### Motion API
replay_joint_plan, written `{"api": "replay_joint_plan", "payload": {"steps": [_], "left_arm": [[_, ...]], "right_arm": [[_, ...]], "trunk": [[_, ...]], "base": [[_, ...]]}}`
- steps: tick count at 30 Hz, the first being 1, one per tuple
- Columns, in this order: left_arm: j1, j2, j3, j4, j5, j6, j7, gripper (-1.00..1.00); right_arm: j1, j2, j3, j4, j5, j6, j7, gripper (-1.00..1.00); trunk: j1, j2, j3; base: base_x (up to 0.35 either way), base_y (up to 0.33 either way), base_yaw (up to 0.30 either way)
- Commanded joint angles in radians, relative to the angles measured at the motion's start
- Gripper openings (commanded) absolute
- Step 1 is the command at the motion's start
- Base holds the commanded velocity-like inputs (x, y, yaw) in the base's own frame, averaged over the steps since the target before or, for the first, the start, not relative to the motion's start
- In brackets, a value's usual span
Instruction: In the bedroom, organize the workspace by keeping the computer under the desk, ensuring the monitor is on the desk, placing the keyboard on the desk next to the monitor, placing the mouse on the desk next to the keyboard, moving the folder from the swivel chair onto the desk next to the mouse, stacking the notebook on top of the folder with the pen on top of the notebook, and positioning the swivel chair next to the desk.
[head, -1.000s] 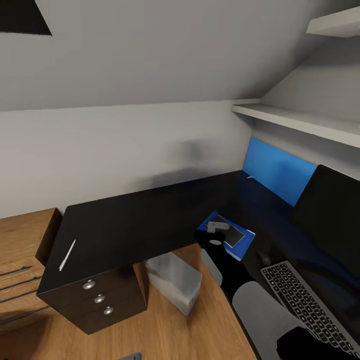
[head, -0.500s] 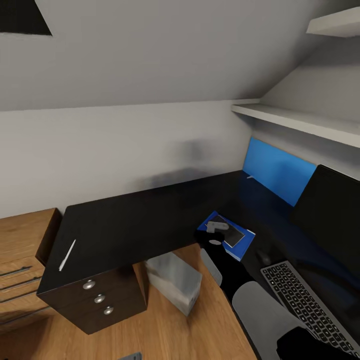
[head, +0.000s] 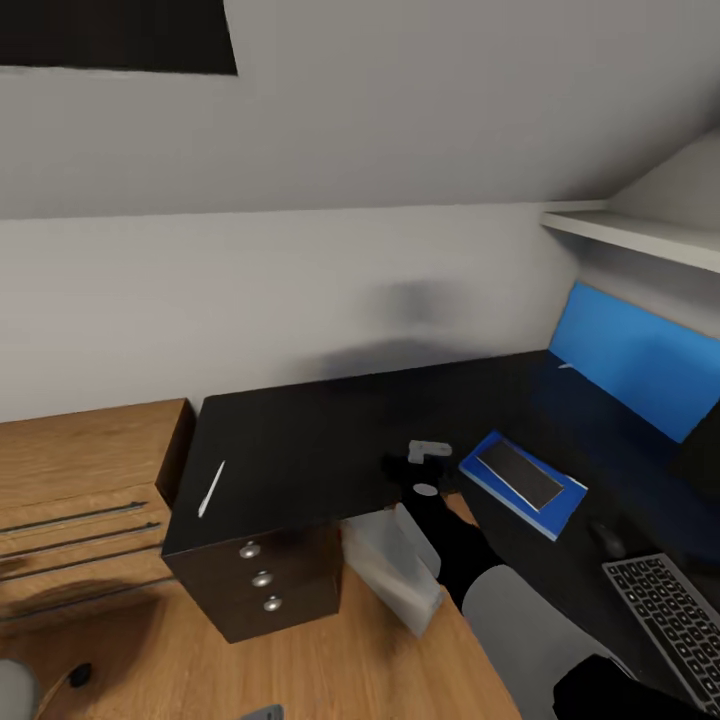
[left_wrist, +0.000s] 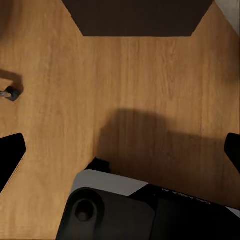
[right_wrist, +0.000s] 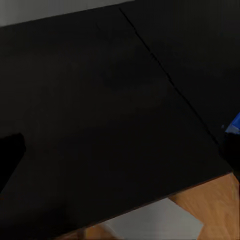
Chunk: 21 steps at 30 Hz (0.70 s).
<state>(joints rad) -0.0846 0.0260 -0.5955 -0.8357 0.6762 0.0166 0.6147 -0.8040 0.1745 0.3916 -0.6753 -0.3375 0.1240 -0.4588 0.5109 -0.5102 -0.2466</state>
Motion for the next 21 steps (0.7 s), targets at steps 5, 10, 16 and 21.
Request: {"api": "replay_joint_plan", "payload": {"steps": [5, 10, 16, 21], "left_arm": [[-0.001, 0.002, -0.006, -0.002, 0.005, 0.002, 0.008, 1.0], [-0.001, 0.002, -0.006, -0.002, 0.005, 0.002, 0.008, 1.0], [-0.001, 0.002, -0.006, -0.002, 0.005, 0.002, 0.008, 1.0], [-0.001, 0.002, -0.006, -0.002, 0.005, 0.002, 0.008, 1.0]], "right_arm": [[0.0, 0.0, 0.004, -0.001, -0.003, 0.003, -0.007, 1.0], [0.0, 0.0, 0.004, -0.001, -0.003, 0.002, -0.007, 1.0], [0.0, 0.0, 0.004, -0.001, -0.003, 0.002, -0.007, 1.0], [0.0, 0.0, 0.004, -0.001, -0.003, 0.002, -0.007, 1.0]], "trunk": [[0.0, -0.002, -0.002], [0.0, -0.002, -0.002], [0.0, -0.002, -0.002], [0.0, -0.002, -0.002]], "base": [[-0.102, 0.265, 0.277], [-0.061, 0.087, 0.277], [-0.012, 0.017, 0.277], [-0.001, 0.002, 0.277]]}}
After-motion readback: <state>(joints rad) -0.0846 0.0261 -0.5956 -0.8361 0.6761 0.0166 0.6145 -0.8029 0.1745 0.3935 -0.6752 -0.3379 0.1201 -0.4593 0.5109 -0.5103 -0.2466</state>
